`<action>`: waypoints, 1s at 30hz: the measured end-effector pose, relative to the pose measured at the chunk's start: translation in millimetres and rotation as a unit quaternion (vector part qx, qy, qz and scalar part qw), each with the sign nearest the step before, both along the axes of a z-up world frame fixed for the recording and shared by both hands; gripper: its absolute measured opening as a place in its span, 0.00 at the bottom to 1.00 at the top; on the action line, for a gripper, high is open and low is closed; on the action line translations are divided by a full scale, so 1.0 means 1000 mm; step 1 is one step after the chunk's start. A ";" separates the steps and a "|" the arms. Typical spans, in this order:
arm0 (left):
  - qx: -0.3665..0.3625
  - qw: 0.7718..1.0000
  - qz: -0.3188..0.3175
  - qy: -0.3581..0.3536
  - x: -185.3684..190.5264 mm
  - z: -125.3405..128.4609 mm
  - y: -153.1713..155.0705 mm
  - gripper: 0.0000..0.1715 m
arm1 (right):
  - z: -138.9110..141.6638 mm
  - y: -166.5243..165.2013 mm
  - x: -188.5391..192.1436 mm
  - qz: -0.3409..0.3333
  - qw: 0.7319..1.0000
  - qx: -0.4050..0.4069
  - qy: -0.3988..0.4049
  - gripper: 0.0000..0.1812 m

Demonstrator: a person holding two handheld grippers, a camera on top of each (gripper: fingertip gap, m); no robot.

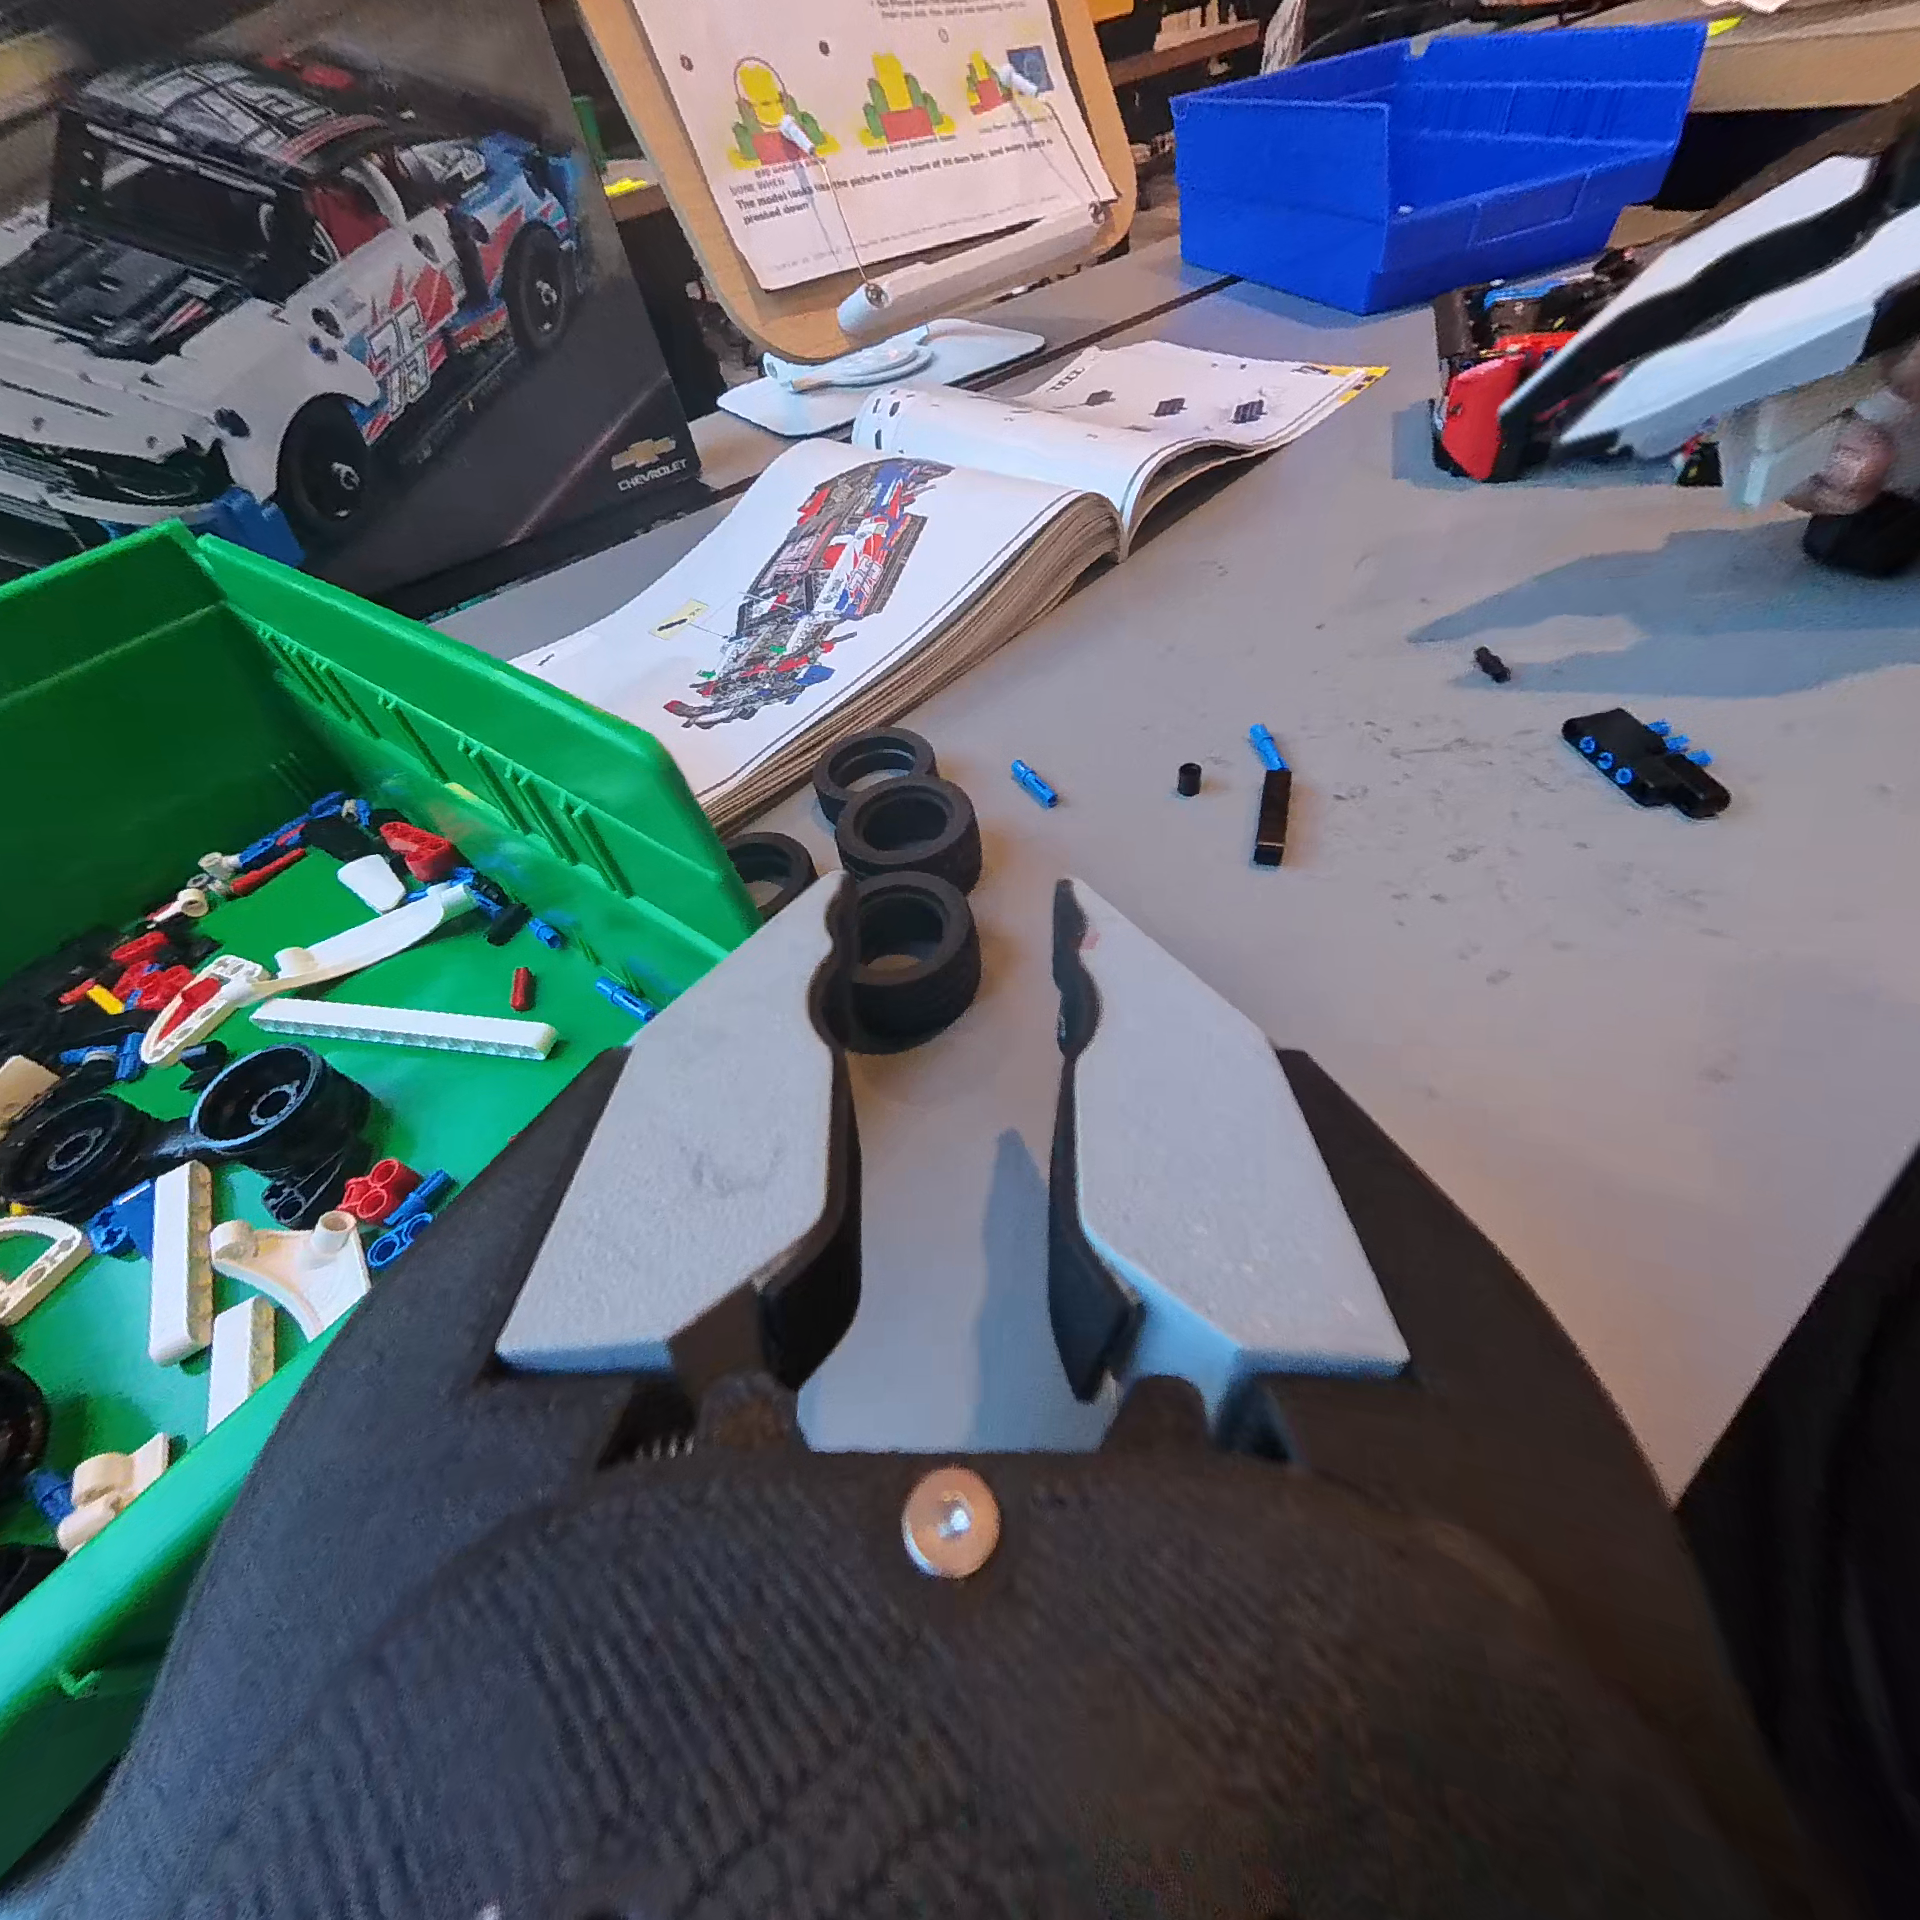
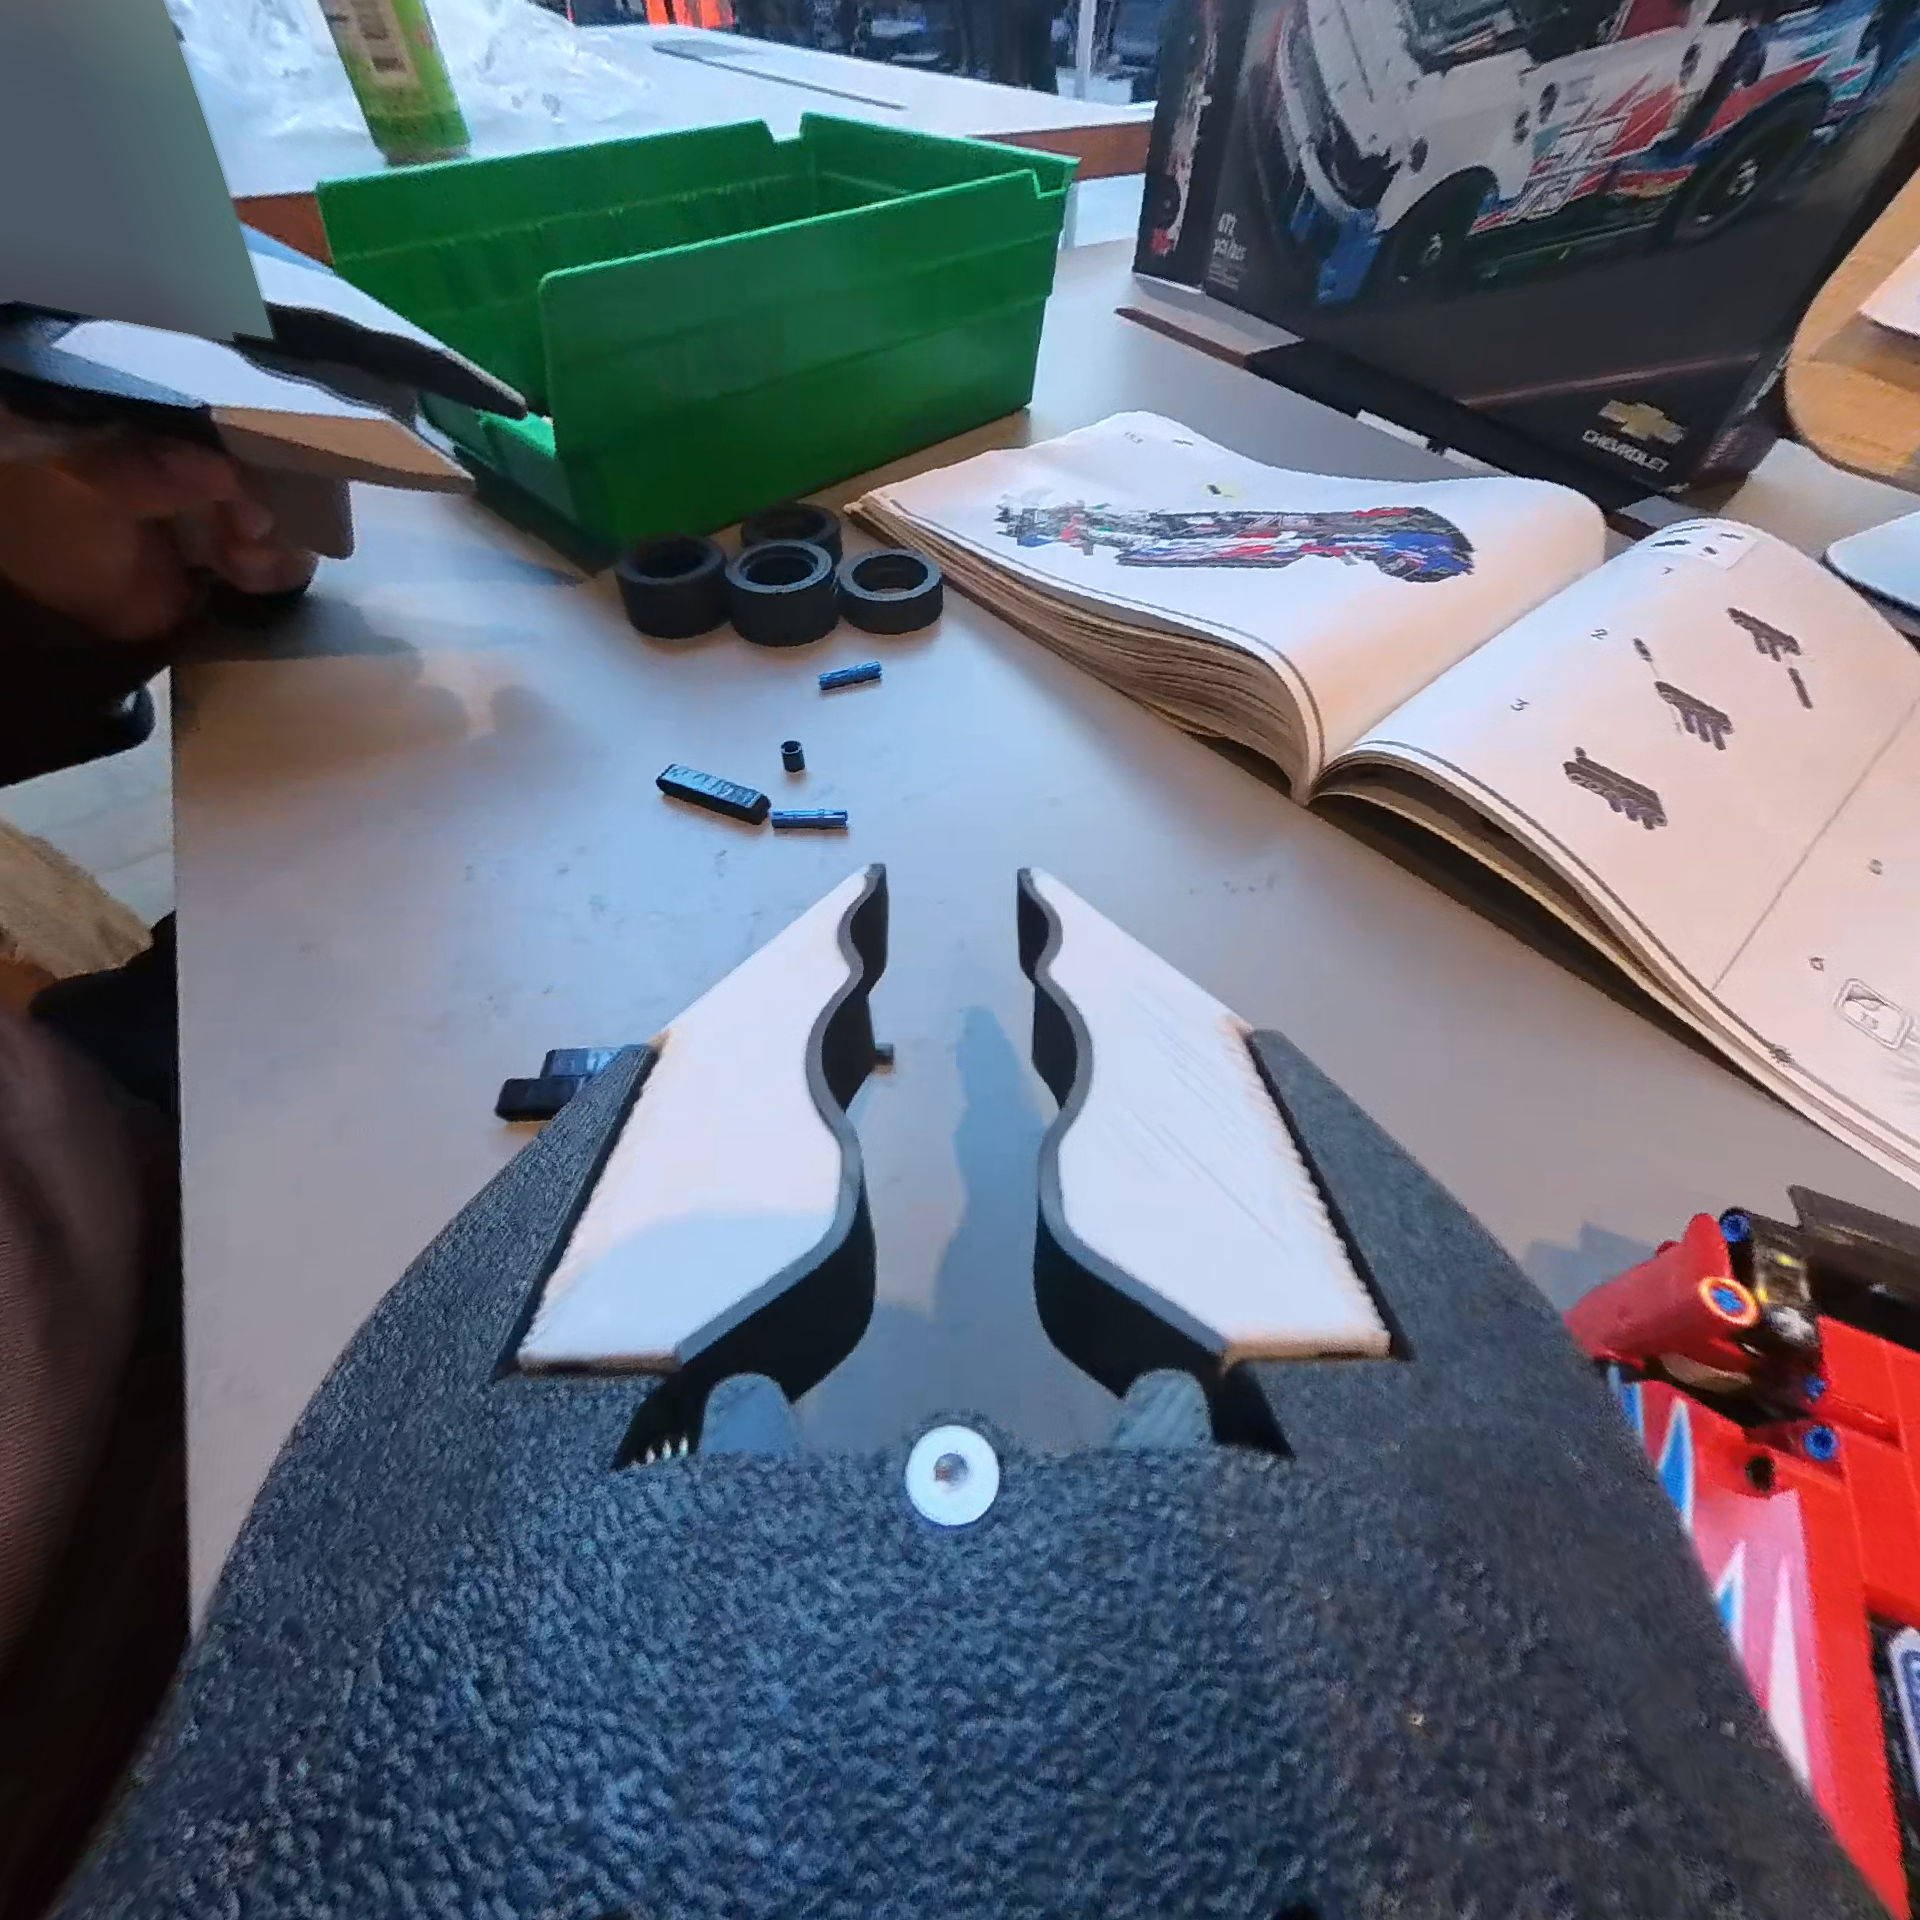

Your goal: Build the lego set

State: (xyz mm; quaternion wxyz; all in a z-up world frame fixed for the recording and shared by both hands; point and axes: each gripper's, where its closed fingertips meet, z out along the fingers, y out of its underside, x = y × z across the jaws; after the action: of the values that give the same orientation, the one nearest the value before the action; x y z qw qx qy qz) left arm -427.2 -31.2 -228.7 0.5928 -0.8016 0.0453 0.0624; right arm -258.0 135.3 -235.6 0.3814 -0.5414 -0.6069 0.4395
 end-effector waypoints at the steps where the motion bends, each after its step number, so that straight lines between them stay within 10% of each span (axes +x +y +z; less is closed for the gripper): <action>1: 0.002 1.000 -0.002 0.001 0.001 0.000 0.000 0.20 | 0.001 0.002 0.000 -0.005 1.000 0.002 0.004 0.14; 9: 0.047 0.997 0.003 -0.054 -0.016 0.018 -0.009 0.16 | 0.000 0.012 -0.003 -0.028 1.000 0.006 0.002 0.14; 14: -0.076 0.994 0.042 0.073 -0.094 0.055 -0.043 0.09 | 0.000 0.016 -0.003 -0.034 0.999 0.000 0.001 0.14; 18: -0.310 0.947 0.069 0.042 -0.163 0.043 -0.070 0.12 | 0.001 0.016 -0.004 -0.030 1.000 -0.003 0.005 0.14; 22: -0.511 0.854 0.046 -0.086 -0.173 -0.008 -0.089 0.16 | 0.004 0.016 -0.003 -0.030 0.999 -0.004 0.013 0.14; 30: -0.590 0.806 0.041 -0.038 -0.180 -0.051 -0.082 0.23 | 0.009 0.011 0.001 -0.028 0.999 0.016 0.032 0.14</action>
State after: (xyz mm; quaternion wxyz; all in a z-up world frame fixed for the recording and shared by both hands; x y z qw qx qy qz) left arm -606.7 -113.4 -280.0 0.0039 -0.9997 0.0182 0.0178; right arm -257.3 146.6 -226.2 0.4213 -0.5374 -0.5864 0.4358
